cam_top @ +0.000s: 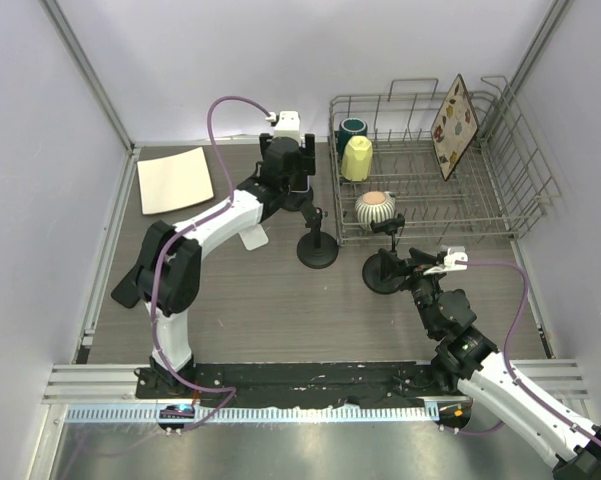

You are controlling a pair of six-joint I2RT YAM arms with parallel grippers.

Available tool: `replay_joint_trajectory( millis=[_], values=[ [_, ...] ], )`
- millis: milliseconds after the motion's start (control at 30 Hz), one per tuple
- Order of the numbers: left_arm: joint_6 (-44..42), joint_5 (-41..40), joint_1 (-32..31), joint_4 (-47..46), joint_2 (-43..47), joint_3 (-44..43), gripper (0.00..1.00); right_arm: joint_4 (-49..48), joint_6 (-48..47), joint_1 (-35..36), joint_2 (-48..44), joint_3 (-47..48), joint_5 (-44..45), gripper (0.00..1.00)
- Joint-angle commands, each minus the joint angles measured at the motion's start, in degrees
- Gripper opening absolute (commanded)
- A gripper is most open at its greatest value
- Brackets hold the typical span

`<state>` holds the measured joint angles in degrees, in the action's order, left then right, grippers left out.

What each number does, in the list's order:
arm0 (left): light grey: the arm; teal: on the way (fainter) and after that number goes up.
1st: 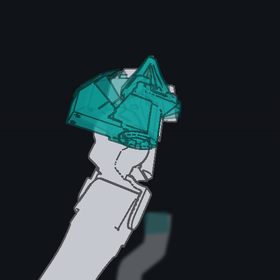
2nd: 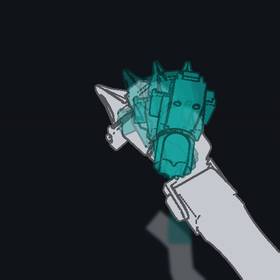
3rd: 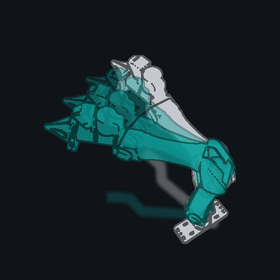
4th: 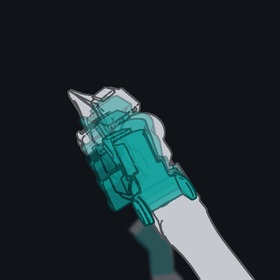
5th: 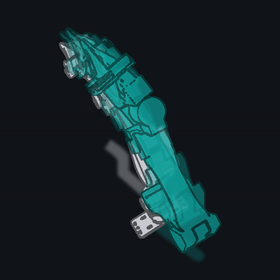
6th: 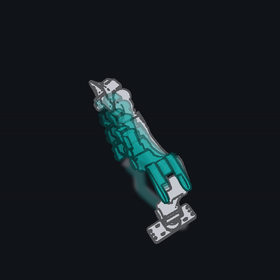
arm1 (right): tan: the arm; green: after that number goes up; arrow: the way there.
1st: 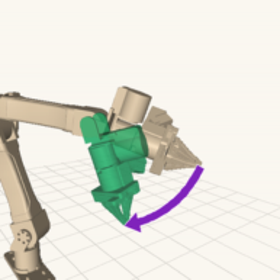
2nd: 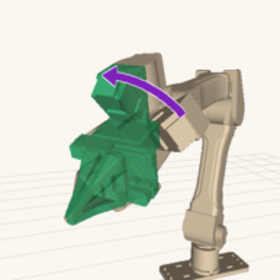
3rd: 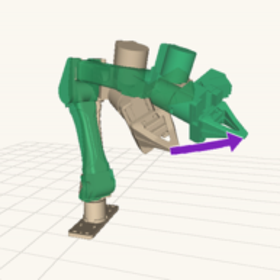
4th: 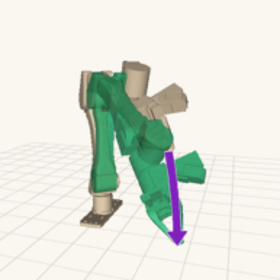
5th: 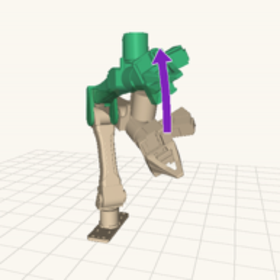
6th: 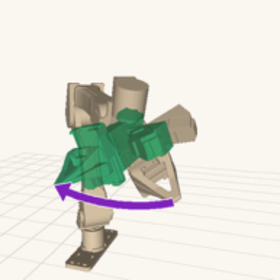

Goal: Remove the phone from the phone stand

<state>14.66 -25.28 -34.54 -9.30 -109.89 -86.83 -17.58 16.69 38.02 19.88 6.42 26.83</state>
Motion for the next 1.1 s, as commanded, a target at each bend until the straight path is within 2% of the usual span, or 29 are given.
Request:
replay_joint_trajectory(
  millis=[0, 200, 500, 700, 833, 933, 1067],
  values=[
    [-1.3, -0.5, -0.1, -4.1, 6.6, -1.7, 0.23, -2.2, -0.6, -0.2, -0.4, 1.4, -0.1, 0.87],
    [-5.7, -1.1, 1.2, -4.8, 10.3, -3.3, 0.15, -2.2, -1.0, -0.2, -0.9, 1.4, -0.6, 0.87],
    [-9.2, 0.7, 2.6, -2.8, 21.2, -3.4, 0.13, -1.8, -2.4, -0.2, -1.6, 1.7, -1.7, 0.86],
    [-7.1, 6.1, 2.7, 5.9, 30.4, -2.8, 0.12, -0.5, -3.5, -0.2, -2.8, 2.5, -2.9, 0.85],
    [-5.7, 11.9, 2.7, 18.1, 35.9, -2.6, 0.12, -0.3, -4.3, -0.3, -2.9, 2.7, -3.6, 0.84],
    [-4.3, 17.5, 2.7, 24.0, 40.6, -0.2, 0.13, -0.5, -5.2, -0.3, -2.5, 3.3, -5.4, 0.83],
    [-2.1, 23.9, 2.7, 27.7, 47.4, 7.4, 0.14, 0.9, -5.6, -0.2, -1.9, 5.3, -7.4, 0.82]
  ],
)
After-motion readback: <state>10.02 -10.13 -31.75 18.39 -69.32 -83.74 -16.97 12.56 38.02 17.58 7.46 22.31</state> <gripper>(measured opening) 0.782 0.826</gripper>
